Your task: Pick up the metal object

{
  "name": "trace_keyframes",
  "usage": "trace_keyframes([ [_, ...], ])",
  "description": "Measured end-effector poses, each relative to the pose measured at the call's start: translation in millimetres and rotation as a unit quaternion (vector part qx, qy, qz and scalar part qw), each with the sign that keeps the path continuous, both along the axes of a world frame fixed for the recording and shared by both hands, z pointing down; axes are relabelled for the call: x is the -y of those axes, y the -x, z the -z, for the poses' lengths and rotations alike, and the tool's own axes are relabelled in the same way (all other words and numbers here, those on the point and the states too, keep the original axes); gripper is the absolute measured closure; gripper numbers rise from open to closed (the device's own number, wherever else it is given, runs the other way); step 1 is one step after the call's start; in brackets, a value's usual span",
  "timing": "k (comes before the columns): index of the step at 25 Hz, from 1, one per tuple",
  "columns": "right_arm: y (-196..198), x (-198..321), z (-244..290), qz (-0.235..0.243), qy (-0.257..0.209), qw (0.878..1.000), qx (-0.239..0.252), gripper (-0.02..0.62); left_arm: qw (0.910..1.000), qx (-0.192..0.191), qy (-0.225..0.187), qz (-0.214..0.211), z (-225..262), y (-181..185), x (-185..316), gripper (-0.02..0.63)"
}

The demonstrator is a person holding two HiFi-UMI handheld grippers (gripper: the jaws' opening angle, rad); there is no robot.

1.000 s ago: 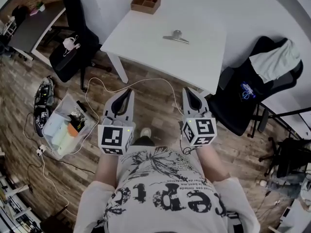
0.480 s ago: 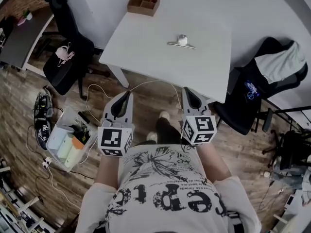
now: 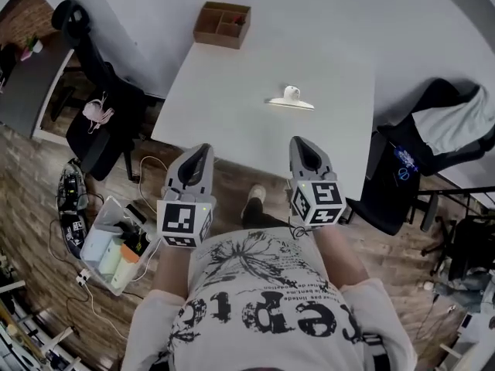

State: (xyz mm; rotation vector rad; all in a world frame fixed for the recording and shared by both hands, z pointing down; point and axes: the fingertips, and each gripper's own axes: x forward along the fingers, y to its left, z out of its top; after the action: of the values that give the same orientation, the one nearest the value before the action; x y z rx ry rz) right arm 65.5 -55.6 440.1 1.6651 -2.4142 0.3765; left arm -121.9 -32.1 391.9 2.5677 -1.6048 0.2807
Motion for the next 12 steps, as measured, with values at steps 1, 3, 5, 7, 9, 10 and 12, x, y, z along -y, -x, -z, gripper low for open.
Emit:
trace_keyframes([
  [1, -2.0, 14.9, 1.1, -0.002, 0.000, 1.000, 0.002, 0.603, 1.0000, 0.001, -0.002, 0.000, 2.0, -1.8, 15.8, 0.594],
  [3, -7.4, 42.4, 3.1, -0.007, 0.000, 1.000, 0.004, 0.603, 1.0000, 0.002, -0.005, -0.002, 5.5, -7.5, 45.6, 0.594],
  [5, -12.8, 65.8, 4.2, -0.011, 0.001, 1.000, 0.007, 0.603, 0.9999, 0.003, -0.006, -0.008, 6.6, -14.2, 70.2, 0.594],
  [7, -16.9, 86.5, 3.2, -0.016, 0.004, 1.000, 0.010, 0.603, 0.9999, 0.007, -0.009, -0.013, 6.5, -18.3, 91.6, 0.594],
  [9, -21.9, 104.9, 0.2, -0.024, 0.011, 1.000, 0.013, 0.603, 0.9998, 0.008, -0.011, -0.015, 6.4, -20.9, 111.5, 0.594],
  [10, -25.5, 112.5, -2.2, -0.029, 0.016, 0.999, 0.013, 0.603, 0.9998, 0.008, -0.011, -0.017, 6.0, -22.6, 120.4, 0.594],
  [12, -32.5, 125.1, -9.8, -0.039, 0.033, 0.999, 0.007, 0.603, 0.9997, 0.007, -0.010, -0.023, 4.8, -25.9, 136.6, 0.594],
])
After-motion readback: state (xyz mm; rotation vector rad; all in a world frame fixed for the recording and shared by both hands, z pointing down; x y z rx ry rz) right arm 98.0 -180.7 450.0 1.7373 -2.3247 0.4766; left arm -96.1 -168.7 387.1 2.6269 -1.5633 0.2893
